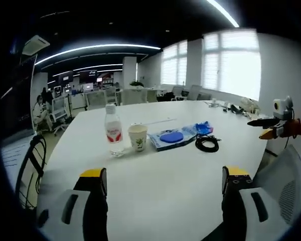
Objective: Arrange the tabletop items into an orderly group along one side of the table until the central work area is clear of visible clutter.
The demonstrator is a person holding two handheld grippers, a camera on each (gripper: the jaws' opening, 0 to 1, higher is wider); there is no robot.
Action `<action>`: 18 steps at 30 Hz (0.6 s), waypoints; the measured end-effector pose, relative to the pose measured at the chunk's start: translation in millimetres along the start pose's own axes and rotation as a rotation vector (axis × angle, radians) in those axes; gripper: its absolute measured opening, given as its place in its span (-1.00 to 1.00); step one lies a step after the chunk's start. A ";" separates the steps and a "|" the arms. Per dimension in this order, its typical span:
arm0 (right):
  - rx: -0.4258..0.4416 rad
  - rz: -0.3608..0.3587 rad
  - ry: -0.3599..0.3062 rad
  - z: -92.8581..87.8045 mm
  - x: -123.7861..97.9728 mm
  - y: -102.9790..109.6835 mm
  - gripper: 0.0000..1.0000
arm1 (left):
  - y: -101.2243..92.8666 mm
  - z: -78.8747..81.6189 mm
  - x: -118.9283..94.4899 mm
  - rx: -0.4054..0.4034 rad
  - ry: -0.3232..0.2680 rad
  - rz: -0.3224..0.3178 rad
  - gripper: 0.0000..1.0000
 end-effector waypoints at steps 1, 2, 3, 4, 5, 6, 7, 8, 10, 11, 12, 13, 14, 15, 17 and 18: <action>0.001 -0.001 0.001 0.1 -0.8 0.3 0.93 | -0.2 -1.0 -0.4 -0.001 0.001 -0.001 0.85; 0.001 -0.001 0.001 0.0 -1.2 0.5 0.93 | -0.4 -2.1 -1.1 -0.005 0.002 0.002 0.85; 0.000 -0.002 0.000 0.3 -1.6 0.5 0.93 | -0.3 -2.4 -1.7 -0.009 0.000 0.005 0.85; -0.005 -0.002 -0.004 1.1 -2.2 0.5 0.93 | -0.9 -2.6 -2.7 -0.014 -0.004 0.006 0.85; -0.006 -0.003 -0.006 1.7 -2.7 0.5 0.93 | -1.1 -2.7 -2.9 -0.016 -0.005 0.006 0.86; -0.006 -0.004 -0.010 2.5 -3.1 0.4 0.93 | -1.6 -3.2 -3.5 -0.019 -0.005 0.007 0.86; -0.005 -0.004 -0.013 3.1 -3.3 0.2 0.93 | -2.1 -3.5 -3.9 -0.018 -0.005 0.007 0.86; -0.003 -0.006 -0.016 3.7 -3.5 -0.2 0.93 | -2.8 -3.9 -4.3 -0.017 -0.003 0.006 0.86; -0.001 -0.007 -0.016 3.8 -3.6 -0.5 0.93 | -3.5 -4.6 -4.7 -0.014 -0.001 0.005 0.86; -0.003 -0.009 -0.019 4.3 -3.5 -1.1 0.93 | -3.6 -5.5 -5.0 -0.010 0.004 0.007 0.86; -0.003 -0.009 -0.019 4.5 -3.3 -1.2 0.93 | -3.6 -5.8 -5.1 -0.006 0.004 0.009 0.86; -0.003 -0.012 -0.016 4.4 -3.1 -1.3 0.93 | -3.7 -6.2 -5.3 -0.003 0.003 0.011 0.87; -0.004 -0.014 -0.018 4.9 -2.9 -1.3 0.93 | -4.0 -6.5 -5.4 -0.005 0.002 0.011 0.87; -0.005 -0.014 -0.022 5.6 -2.7 -1.1 0.93 | -4.6 -6.6 -5.4 -0.010 0.000 0.009 0.87; 0.000 -0.011 -0.034 8.0 -2.1 -0.1 0.93 | -5.5 -7.8 -5.2 -0.015 0.002 0.006 0.87; 0.000 -0.011 -0.035 8.3 -1.9 0.1 0.93 | -5.9 -8.2 -5.1 -0.013 0.005 0.005 0.87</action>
Point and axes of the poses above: the point that each gripper's makers call its tool centre point, and the gripper's own axes: x roughly forward along the fingers, y roughly to its left, z roughly out of its top, the point moved 3 cm from there along -x, roughly backward along the fingers, and after that the axes turned 5 degrees about x, right-handed, at the moved point
